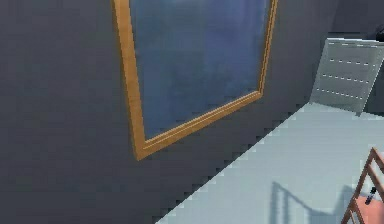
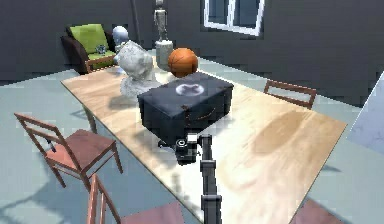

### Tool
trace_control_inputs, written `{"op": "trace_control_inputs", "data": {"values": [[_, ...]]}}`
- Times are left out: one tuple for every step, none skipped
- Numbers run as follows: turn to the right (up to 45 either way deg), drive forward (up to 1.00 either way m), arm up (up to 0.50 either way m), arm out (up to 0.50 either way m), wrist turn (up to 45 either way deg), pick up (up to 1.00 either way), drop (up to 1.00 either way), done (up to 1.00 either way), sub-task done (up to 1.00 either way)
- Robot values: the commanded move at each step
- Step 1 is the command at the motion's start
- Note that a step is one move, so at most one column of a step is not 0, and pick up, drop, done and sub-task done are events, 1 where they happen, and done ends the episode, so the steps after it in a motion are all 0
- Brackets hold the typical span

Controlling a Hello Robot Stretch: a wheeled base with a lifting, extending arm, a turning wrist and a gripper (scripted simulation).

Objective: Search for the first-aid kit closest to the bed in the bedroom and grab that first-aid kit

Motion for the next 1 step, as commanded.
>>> {"op": "trace_control_inputs", "data": {"values": [[0.0, 0.00, 0.00, 0.00, 0.0, 1.00, 0.00, 0.00, 0.00]]}}
